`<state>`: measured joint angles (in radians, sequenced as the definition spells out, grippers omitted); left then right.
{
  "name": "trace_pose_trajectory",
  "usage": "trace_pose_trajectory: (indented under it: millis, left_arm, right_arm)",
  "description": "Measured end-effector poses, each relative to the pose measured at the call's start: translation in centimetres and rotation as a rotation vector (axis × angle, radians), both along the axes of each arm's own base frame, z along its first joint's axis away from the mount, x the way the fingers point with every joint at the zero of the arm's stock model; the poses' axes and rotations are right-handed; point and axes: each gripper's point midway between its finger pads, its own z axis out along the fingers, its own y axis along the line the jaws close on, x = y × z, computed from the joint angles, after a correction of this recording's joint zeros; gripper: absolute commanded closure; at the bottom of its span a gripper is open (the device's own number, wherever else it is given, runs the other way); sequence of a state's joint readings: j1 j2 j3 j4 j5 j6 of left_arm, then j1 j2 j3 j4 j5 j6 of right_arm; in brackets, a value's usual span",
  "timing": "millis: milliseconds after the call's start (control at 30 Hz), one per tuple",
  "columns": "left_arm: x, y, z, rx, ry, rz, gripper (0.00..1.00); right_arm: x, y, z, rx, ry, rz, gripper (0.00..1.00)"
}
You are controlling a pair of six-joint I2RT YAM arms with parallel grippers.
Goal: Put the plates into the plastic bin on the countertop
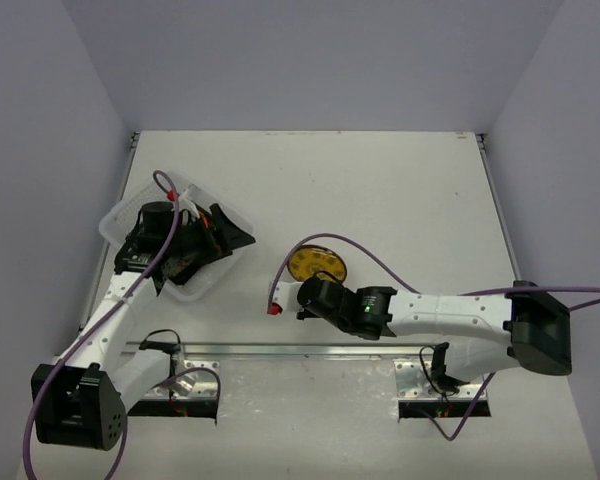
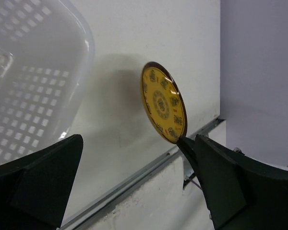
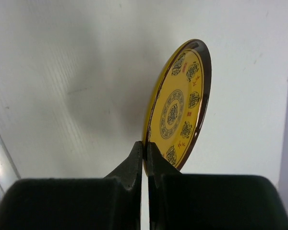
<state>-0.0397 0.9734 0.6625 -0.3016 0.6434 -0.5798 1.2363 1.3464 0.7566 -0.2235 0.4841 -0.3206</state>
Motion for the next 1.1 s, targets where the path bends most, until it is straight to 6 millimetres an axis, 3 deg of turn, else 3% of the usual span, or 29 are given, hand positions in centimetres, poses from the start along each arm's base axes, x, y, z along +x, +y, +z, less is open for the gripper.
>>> trace_pose_trajectory:
  millis: [167, 267, 300, 433, 467, 533, 567, 633, 667, 700, 767, 867, 1000, 1033, 1100]
  left_arm:
    - [-1.7, -2.7, -0.9, -0.05, 0.046, -0.078, 0.02]
    - [-2.3, -3.2, -1.5, -0.064, 0.075, -0.089, 0.12]
    - [-2.5, -3.4, -1.6, -0.068, 0.085, -0.09, 0.2]
    - [-2.8, -4.0, -1.6, -0.084, 0.091, -0.104, 0.91]
    - [-2.8, -4.3, -1.5, -0.091, 0.091, -0.109, 0.98]
    - [-2.4, -4.5, -1.1, -0.103, 0.09, -0.098, 1.0]
    - [-2.2, -4.6, -0.6, -0.116, 0.082, -0.102, 1.0]
    - [-1.8, -4.5, -0.3, -0.099, 0.066, -0.085, 1.0]
    - [-1.5, -4.2, -0.3, -0.081, 0.07, -0.06, 1.0]
    - [-1.0, -3.7, -0.3, -0.058, 0.075, -0.027, 1.0]
    - [0.3, -2.2, 0.0, -0.002, 0.071, 0.072, 1.0]
    - [3.3, 3.4, 1.1, 0.04, 0.04, 0.323, 1.0]
    - [5.2, 14.4, 1.3, 0.091, 0.033, 0.749, 1.0]
    - [5.1, 16.5, 1.0, 0.104, 0.044, 0.829, 1.0]
    - [4.9, 18.9, 0.3, 0.125, 0.074, 0.919, 1.0]
  right_arm:
    - [-0.5, 3.6, 3.6, 0.022, -0.096, 0.152, 1.0]
    - [-0.6, 5.2, 5.5, 0.044, -0.144, 0.207, 1.0]
    - [-0.6, 5.6, 6.0, 0.049, -0.158, 0.223, 1.0]
    - [-0.9, 6.9, 7.6, 0.068, -0.199, 0.271, 1.0]
    - [-1.0, 7.3, 8.0, 0.077, -0.208, 0.285, 1.0]
    - [-1.6, 7.9, 7.9, 0.086, -0.201, 0.318, 1.0]
    - [-2.0, 8.1, 7.6, 0.077, -0.198, 0.337, 0.78]
    - [-2.0, 8.4, 7.6, 0.079, -0.204, 0.34, 0.23]
    - [-1.7, 8.5, 7.8, 0.092, -0.213, 0.33, 0.01]
    - [-1.4, 8.6, 8.1, 0.108, -0.222, 0.316, 0.01]
    - [-0.4, 8.5, 8.8, 0.153, -0.245, 0.264, 0.01]
    - [2.0, 6.8, 8.5, 0.237, -0.209, 0.113, 0.01]
    - [5.9, 0.6, 7.8, 0.411, -0.107, -0.246, 0.01]
    - [6.3, -1.1, 7.9, 0.463, -0.083, -0.33, 0.01]
    - [6.1, -3.2, 8.7, 0.563, -0.045, -0.442, 0.01]
